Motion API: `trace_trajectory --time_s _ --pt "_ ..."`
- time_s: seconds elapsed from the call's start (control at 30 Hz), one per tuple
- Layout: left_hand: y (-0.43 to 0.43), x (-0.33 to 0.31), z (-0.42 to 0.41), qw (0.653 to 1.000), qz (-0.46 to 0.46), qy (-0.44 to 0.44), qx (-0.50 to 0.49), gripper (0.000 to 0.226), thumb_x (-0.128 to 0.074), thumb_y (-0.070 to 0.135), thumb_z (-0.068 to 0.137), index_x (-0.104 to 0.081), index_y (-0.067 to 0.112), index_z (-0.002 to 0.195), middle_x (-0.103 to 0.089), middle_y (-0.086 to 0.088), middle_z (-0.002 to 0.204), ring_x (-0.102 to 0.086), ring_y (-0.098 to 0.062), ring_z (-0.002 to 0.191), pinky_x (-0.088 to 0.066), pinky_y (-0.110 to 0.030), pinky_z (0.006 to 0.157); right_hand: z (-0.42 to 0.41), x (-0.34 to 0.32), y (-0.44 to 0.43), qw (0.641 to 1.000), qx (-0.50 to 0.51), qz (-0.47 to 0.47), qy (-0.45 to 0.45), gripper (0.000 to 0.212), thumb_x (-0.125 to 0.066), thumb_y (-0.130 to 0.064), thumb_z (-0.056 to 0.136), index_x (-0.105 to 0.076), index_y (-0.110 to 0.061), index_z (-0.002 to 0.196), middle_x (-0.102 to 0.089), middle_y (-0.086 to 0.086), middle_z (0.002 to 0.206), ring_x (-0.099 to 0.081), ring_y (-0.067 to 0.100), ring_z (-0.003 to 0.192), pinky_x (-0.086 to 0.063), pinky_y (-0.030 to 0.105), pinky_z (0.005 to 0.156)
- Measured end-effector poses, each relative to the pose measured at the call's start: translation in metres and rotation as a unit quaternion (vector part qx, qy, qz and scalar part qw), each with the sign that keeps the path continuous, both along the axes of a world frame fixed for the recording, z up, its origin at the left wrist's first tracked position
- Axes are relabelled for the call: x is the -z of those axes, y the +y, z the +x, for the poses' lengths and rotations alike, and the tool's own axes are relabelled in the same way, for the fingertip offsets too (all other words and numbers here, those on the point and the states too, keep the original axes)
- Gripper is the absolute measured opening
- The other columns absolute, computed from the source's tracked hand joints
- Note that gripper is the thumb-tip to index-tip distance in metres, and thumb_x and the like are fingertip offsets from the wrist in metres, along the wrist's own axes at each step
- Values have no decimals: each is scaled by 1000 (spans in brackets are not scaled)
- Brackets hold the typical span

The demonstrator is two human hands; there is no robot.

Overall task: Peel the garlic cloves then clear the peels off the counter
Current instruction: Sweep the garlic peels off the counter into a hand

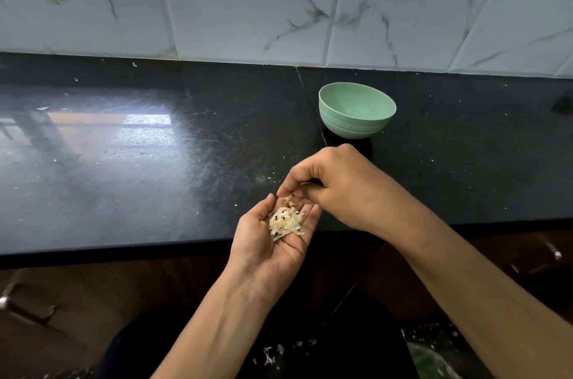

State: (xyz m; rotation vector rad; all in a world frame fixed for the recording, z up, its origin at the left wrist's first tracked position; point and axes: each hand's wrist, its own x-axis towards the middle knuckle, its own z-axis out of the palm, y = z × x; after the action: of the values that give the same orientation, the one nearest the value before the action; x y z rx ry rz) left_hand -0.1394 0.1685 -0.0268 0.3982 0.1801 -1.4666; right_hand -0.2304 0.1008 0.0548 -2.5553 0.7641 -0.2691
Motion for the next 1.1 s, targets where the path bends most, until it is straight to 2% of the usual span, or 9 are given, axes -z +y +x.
trace_trajectory --time_s 0.2,0.33,0.53,0.67,0.77,0.87,0.93,1.0,1.1 --pt "2 -4 -1 1000 -1 -9 0 40 -34 20 101 -64 -7 96 -72 -22 89 -73 -30 72 -56 -46 68 0 1 4 998 -3 -57 -21 18 -71 -11 76 -75 -27 85 -72 -8 79 -66 6 79 -53 31 77" --pt "1 -5 -2 1000 -13 2 -2 48 -35 19 101 -68 -10 84 -71 -23 88 -72 -31 71 -57 -45 63 0 3 6 997 -8 -65 -45 16 -74 -13 72 -68 -25 79 -66 -12 73 -63 4 75 -52 31 73" --pt "0 -3 -3 1000 -2 4 -11 42 -32 17 102 -61 -7 82 -70 -18 76 -71 -26 64 -54 -43 72 0 5 7 996 -46 -80 19 20 -63 -10 83 -72 -26 89 -67 -8 91 -61 10 87 -48 32 77" --pt "1 -5 -4 1000 -1 -3 -6 42 -33 19 101 -63 -8 89 -71 -22 83 -72 -30 67 -58 -41 64 -4 6 5 995 -27 -87 -32 13 -69 -15 79 -73 -26 86 -62 -10 82 -57 5 76 -46 26 70" --pt "1 -5 -3 1000 -1 7 2 42 -33 19 102 -63 -9 90 -71 -23 85 -72 -30 68 -58 -38 63 -2 12 6 995 -30 -92 -34 11 -69 -13 79 -72 -23 83 -58 -11 81 -56 7 76 -47 31 70" --pt "1 -5 -2 1000 2 11 5 43 -33 18 101 -63 -10 88 -70 -23 84 -72 -30 67 -59 -38 60 -3 15 5 995 -25 -74 -55 17 -64 -10 80 -72 -25 81 -65 -9 85 -58 7 77 -49 34 72" --pt "0 -3 -2 1000 4 4 0 40 -34 18 101 -62 -9 90 -71 -22 84 -72 -29 67 -59 -40 61 -5 13 4 997 -29 -45 -47 18 -61 -13 83 -72 -28 85 -70 -9 83 -62 5 79 -50 30 74" --pt "0 0 -1 1000 11 -3 -3 38 -35 19 100 -63 -6 90 -70 -19 88 -72 -28 73 -57 -44 68 -6 10 1 999 -36 -29 -25 16 -64 -17 86 -72 -28 93 -71 -13 81 -63 -1 80 -48 20 72" --pt "-1 2 0 1000 12 -7 1 38 -36 21 100 -63 -4 90 -70 -17 94 -70 -28 82 -53 -48 72 -7 8 -4 996 -23 -34 -81 11 -74 -18 79 -76 -25 86 -71 -14 71 -63 -3 71 -48 17 65"
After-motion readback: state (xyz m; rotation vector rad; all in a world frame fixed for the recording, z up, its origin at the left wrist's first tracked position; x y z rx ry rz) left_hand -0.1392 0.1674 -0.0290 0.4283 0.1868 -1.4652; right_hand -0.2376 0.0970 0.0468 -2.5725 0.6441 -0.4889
